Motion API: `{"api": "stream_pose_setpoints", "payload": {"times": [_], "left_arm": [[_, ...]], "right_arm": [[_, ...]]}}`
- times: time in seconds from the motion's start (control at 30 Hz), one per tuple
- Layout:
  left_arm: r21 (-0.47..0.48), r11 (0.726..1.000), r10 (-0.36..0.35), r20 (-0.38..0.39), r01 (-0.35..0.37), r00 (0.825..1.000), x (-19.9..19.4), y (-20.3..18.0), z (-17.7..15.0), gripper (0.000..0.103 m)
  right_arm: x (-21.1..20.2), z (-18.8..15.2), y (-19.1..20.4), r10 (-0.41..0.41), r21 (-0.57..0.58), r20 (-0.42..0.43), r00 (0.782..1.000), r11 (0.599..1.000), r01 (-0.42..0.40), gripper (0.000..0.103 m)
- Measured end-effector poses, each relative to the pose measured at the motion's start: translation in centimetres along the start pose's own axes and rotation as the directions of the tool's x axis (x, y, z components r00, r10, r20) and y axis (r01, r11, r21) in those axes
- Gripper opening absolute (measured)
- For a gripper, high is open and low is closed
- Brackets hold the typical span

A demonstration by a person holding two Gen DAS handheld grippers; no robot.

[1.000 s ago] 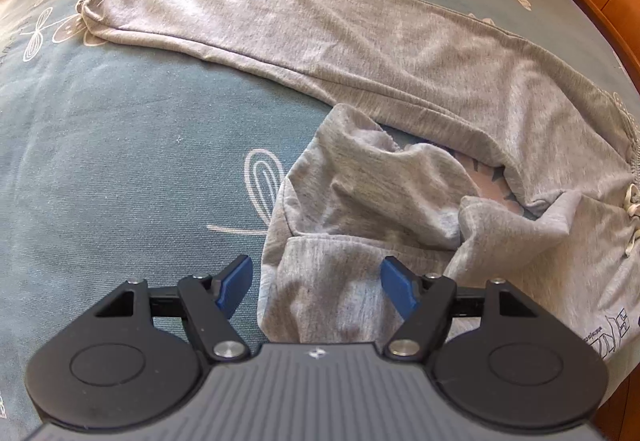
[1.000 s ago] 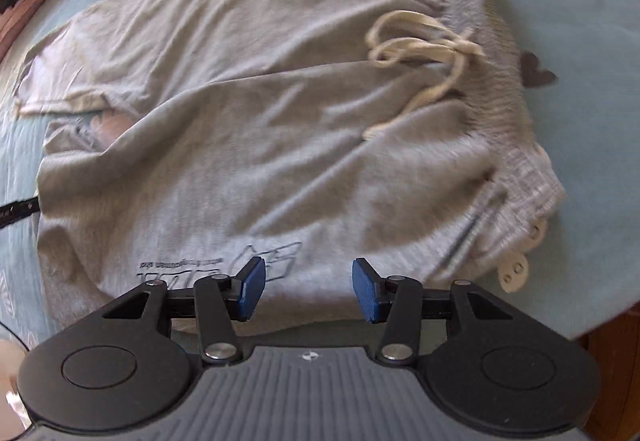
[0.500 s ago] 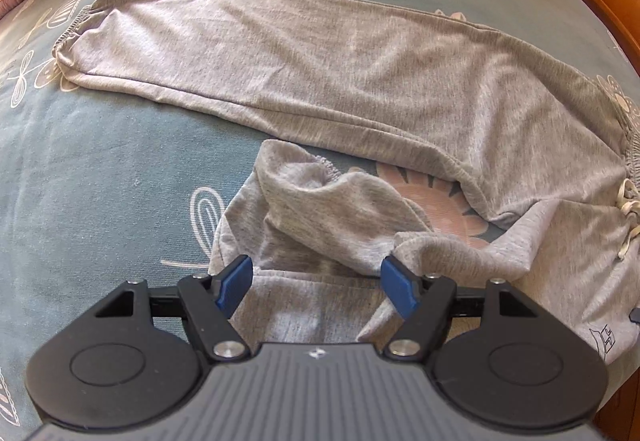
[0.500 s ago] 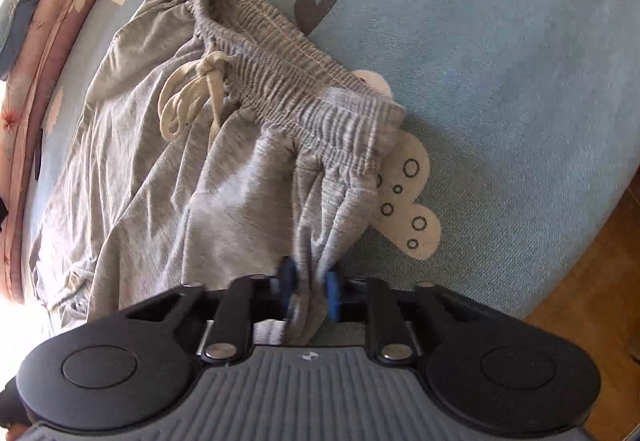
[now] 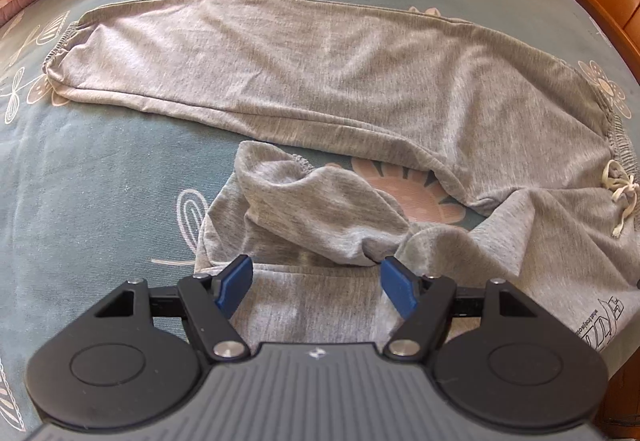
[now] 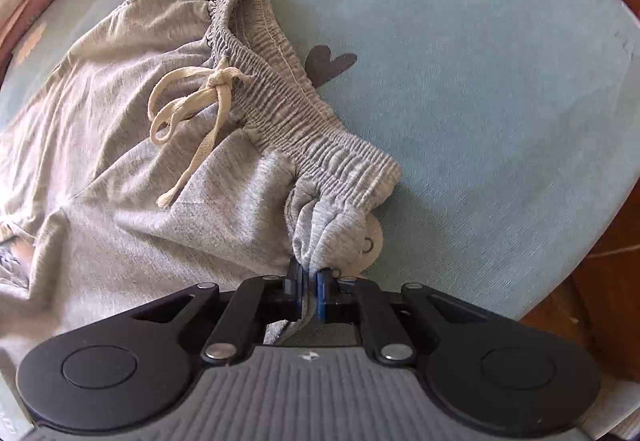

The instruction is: Fold clothes

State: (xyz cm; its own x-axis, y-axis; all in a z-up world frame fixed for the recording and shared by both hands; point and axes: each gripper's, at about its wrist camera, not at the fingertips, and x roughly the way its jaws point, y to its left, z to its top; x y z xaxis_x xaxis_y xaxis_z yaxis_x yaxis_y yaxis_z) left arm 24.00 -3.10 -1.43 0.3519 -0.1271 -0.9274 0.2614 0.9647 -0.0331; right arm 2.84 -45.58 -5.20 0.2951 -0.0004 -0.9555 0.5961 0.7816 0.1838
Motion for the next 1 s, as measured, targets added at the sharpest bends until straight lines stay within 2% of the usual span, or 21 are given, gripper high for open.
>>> {"api": "stream_pose_setpoints", "payload": {"times": [0.17, 0.23, 0.3, 0.47, 0.5, 0.57, 0.67, 0.77, 0.9, 0.93, 0.97, 1.0], "left_arm": [[-0.033, 0.999, 0.030, 0.028, -0.029, 0.999, -0.8, 2.3, -0.4, 0.071], [-0.054, 0.998, 0.040, 0.030, -0.038, 0.999, -0.9, 3.4, -0.8, 0.071], [-0.082, 0.995, 0.053, 0.027, -0.051, 0.998, -0.9, 4.7, -1.3, 0.071], [-0.157, 0.985, 0.075, 0.025, -0.070, 0.997, -0.7, 7.3, -2.5, 0.071], [-0.167, 0.984, 0.074, 0.024, -0.069, 0.997, -0.6, 7.7, -2.8, 0.071], [-0.188, 0.980, 0.073, 0.022, -0.067, 0.997, -0.5, 8.4, -3.3, 0.071], [-0.213, 0.975, 0.067, 0.017, -0.062, 0.998, -0.3, 9.2, -4.0, 0.071], [-0.229, 0.972, 0.052, 0.021, -0.046, 0.998, -0.4, 9.8, -4.6, 0.071], [-0.213, 0.977, 0.042, 0.034, -0.034, 0.999, -0.3, 10.1, -5.0, 0.071], [-0.214, 0.976, 0.039, 0.035, -0.031, 0.999, -0.2, 10.2, -5.1, 0.071], [-0.222, 0.975, 0.032, 0.037, -0.023, 0.999, -0.1, 10.3, -5.1, 0.071], [-0.231, 0.973, 0.023, 0.037, -0.014, 0.999, 0.0, 10.3, -5.2, 0.071]], "right_arm": [[1.2, 1.3, 1.0, -0.058, -0.002, -0.065, 0.996, 0.998, 0.058, 0.011], [0.2, 1.2, 2.0, -0.062, -0.036, -0.077, 0.995, 0.998, 0.059, 0.017], [-1.0, 1.1, 3.4, -0.060, -0.077, -0.076, 0.995, 0.996, 0.054, 0.028], [-3.8, 1.1, 7.5, -0.052, -0.197, -0.055, 0.997, 0.980, 0.040, 0.037], [-3.8, 1.3, 8.9, -0.024, -0.236, -0.044, 0.999, 0.972, 0.013, 0.044], [-3.7, 1.6, 11.8, 0.034, -0.314, -0.027, 0.999, 0.949, -0.040, 0.052], [-0.1, 2.7, 17.6, 0.085, -0.449, -0.051, 0.995, 0.888, -0.099, 0.054], [3.5, 2.6, 22.9, 0.074, -0.564, -0.067, 0.995, 0.820, -0.099, 0.054], [6.5, 1.0, 25.0, 0.040, -0.588, -0.175, 0.984, 0.797, -0.137, 0.058], [6.5, 0.6, 25.1, 0.041, -0.596, -0.177, 0.983, 0.791, -0.140, 0.061], [6.5, 0.1, 25.1, 0.042, -0.603, -0.180, 0.983, 0.784, -0.144, 0.073], [6.5, -0.4, 25.2, 0.042, -0.611, -0.183, 0.982, 0.778, -0.147, 0.091]]}}
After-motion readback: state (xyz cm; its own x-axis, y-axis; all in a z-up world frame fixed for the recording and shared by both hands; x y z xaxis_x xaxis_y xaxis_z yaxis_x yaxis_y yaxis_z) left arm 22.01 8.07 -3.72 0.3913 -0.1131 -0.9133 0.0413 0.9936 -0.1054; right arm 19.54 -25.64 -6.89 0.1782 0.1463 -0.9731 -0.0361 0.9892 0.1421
